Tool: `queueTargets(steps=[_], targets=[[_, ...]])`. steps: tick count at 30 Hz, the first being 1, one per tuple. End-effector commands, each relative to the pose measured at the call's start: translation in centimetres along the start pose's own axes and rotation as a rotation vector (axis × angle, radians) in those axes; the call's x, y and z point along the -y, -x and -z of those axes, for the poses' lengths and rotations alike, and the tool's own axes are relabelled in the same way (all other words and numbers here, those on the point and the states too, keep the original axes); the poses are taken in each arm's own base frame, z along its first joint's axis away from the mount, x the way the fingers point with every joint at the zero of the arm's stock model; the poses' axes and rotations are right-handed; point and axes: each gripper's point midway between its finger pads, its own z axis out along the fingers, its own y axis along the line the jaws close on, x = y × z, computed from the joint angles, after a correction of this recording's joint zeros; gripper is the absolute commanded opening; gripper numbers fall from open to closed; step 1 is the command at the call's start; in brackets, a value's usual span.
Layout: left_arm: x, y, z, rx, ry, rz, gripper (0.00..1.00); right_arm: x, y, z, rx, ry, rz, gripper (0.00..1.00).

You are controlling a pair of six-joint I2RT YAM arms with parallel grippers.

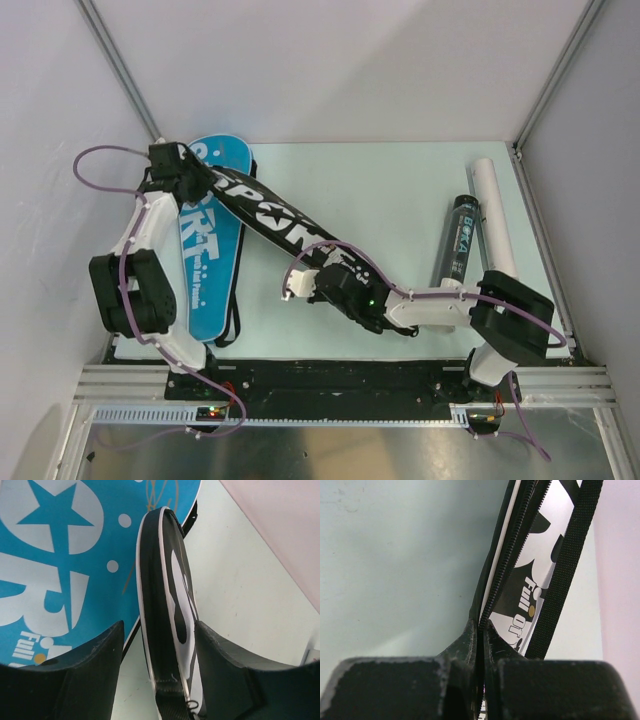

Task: Pack up the badminton gear
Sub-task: Adjust the racket bag at the center of the board.

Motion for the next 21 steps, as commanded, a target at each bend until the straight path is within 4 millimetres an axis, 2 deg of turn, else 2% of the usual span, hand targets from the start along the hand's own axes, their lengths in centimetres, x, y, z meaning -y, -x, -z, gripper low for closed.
queueTargets(steps=[1,5,10,16,21], targets=[[2.4,2.0,0.0,0.024,-0.094,-0.007,0.61,2.9,3.7,1.1,0.152,-0.070,-0.083,0.00],[1.6,2.5,-0.4,0.032,-0.073,0.005,0.57,3.0,3.1,1.1,0.152,-0.068,-0.097,0.00],[1.1,2.8,-0.6,0.025,-0.076,0.029,0.46,2.8,2.9,1.4,0.161,-0.052,-0.101,0.00],[1.8,3.7,0.2,0.043,-0.100,0.025,0.47,2.4,2.9,1.5,0.173,-0.027,-0.104,0.00],[1.9,3.2,-0.1,0.016,-0.117,0.023,0.34,2.3,3.0,1.5,0.177,-0.026,-0.112,0.00]])
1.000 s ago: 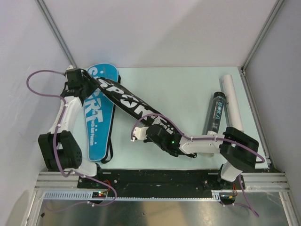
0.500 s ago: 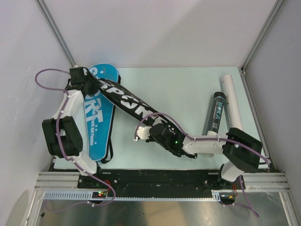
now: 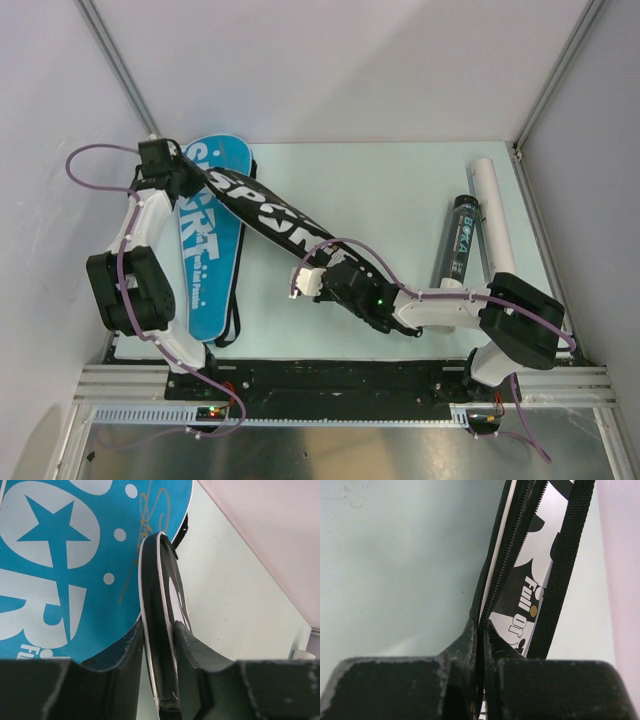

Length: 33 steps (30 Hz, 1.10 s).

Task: Pack up the badminton gear
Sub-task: Adjust the racket bag at the center of the board.

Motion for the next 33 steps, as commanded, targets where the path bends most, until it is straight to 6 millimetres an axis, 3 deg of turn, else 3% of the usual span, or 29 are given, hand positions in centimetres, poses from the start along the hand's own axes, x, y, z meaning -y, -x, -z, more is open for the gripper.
queueTargets(steps=[1,9,16,20,24,28,33], targets=[[1.8,1.3,0.4,0.011,-0.072,-0.007,0.31,2.0,3.9,0.8,0.142,-0.048,-0.067,0.00],[2.2,1.1,1.2,0.003,-0.097,0.007,0.02,2.3,4.4,1.1,0.165,-0.052,-0.098,0.02],[2.2,0.8,2.2,-0.001,-0.104,0.090,0.00,3.1,6.0,1.9,0.217,-0.056,-0.196,0.18],[2.0,0.6,2.9,0.007,-0.096,0.108,0.00,4.3,9.0,3.3,0.296,-0.019,-0.336,0.36],[1.7,0.2,3.5,0.013,-0.090,0.126,0.00,6.3,11.7,3.9,0.369,0.002,-0.491,0.46],[1.4,-0.3,4.2,0.014,-0.089,0.129,0.00,7.8,13.2,2.7,0.404,0.026,-0.573,0.56],[0.7,-0.6,5.3,0.044,-0.069,0.132,0.00,8.7,14.1,-0.4,0.406,0.112,-0.633,0.68]])
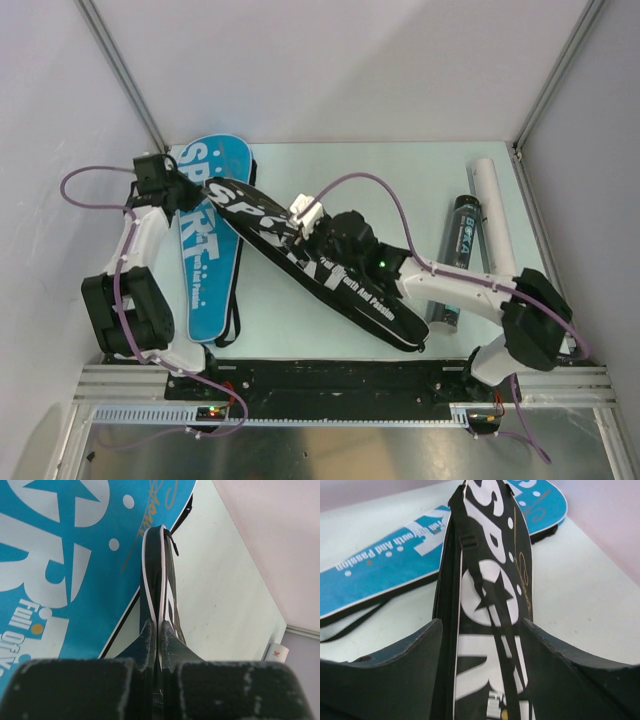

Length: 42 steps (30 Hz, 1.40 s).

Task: Pack up the badminton gear
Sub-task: Adjust the racket bag at the center of the board.

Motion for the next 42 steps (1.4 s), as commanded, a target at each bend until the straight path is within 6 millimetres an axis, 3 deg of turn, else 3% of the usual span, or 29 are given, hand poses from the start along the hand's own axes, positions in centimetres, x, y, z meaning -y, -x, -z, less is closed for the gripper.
queueTargets(steps=[1,6,10,14,25,30,34,38,42], targets=[[1.8,1.2,2.8,0.073,-0.057,0.008,0.00,-0.6,0.9,-3.0,0.018,0.113,-0.123,0.69],[1.6,0.8,3.4,0.074,-0.061,0.004,0.00,-0.6,-0.1,-5.2,-0.007,0.212,-0.199,0.76],[1.6,0.6,3.8,0.072,-0.070,-0.004,0.00,-0.2,-2.0,-6.2,-0.056,0.281,-0.240,0.90],[1.6,0.4,3.9,0.071,-0.073,-0.008,0.00,0.1,-4.0,-6.9,-0.102,0.327,-0.253,0.91],[1.4,0.4,4.0,0.076,-0.075,-0.006,0.00,-1.8,-5.1,-7.7,-0.180,0.476,-0.295,0.56],[1.2,0.3,3.7,0.073,-0.067,-0.001,0.00,-3.5,-3.6,-7.2,-0.187,0.489,-0.274,0.33],[0.8,0.1,3.4,0.067,-0.062,0.013,0.00,-5.0,-1.4,-6.7,-0.165,0.470,-0.260,0.21],[0.9,0.0,3.3,0.062,-0.069,0.023,0.00,-7.9,-1.1,-6.6,-0.170,0.484,-0.284,0.13],[0.9,0.0,3.5,0.063,-0.075,0.024,0.00,-9.8,-1.4,-7.1,-0.180,0.470,-0.298,0.14]])
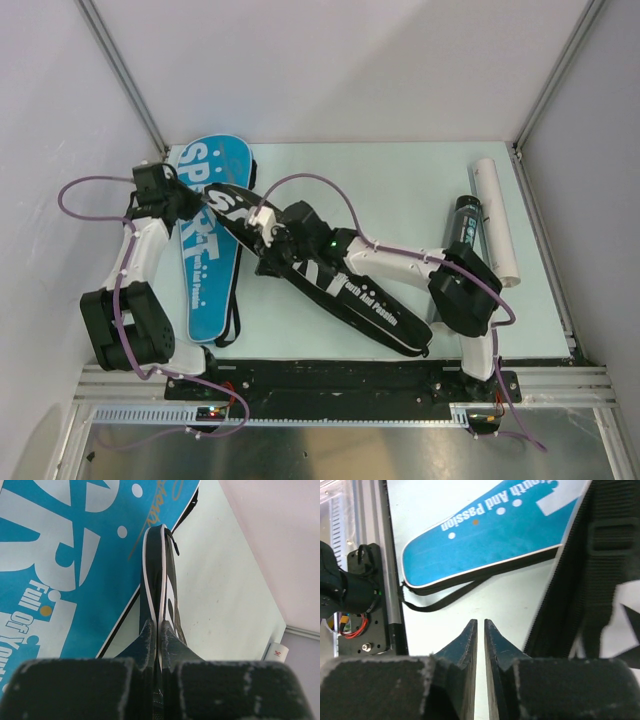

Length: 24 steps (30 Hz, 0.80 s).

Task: Pack up the badminton gear
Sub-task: Adjust the racket bag at the center of the board.

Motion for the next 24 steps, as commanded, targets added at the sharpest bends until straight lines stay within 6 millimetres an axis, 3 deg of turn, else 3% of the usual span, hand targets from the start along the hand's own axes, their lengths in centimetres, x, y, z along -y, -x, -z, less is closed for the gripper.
queueTargets(steps=[1,7,11,19,24], targets=[[2.1,1.1,1.6,0.040,-0.087,0.008,0.00,-1.4,4.1,0.0,0.102,-0.042,0.010,0.15],[1.9,0.9,1.5,0.037,-0.089,0.007,0.00,1.9,7.3,1.4,0.173,-0.224,0.039,0.38],[2.0,0.7,1.5,0.028,-0.096,0.010,0.00,4.1,8.4,2.2,0.195,-0.241,0.040,0.53],[2.9,0.2,1.4,-0.005,-0.144,0.046,0.00,6.4,7.3,0.2,0.099,-0.151,-0.013,0.59],[2.9,-0.2,1.1,-0.024,-0.155,0.062,0.00,5.4,6.5,-1.9,0.056,-0.071,-0.023,0.56]])
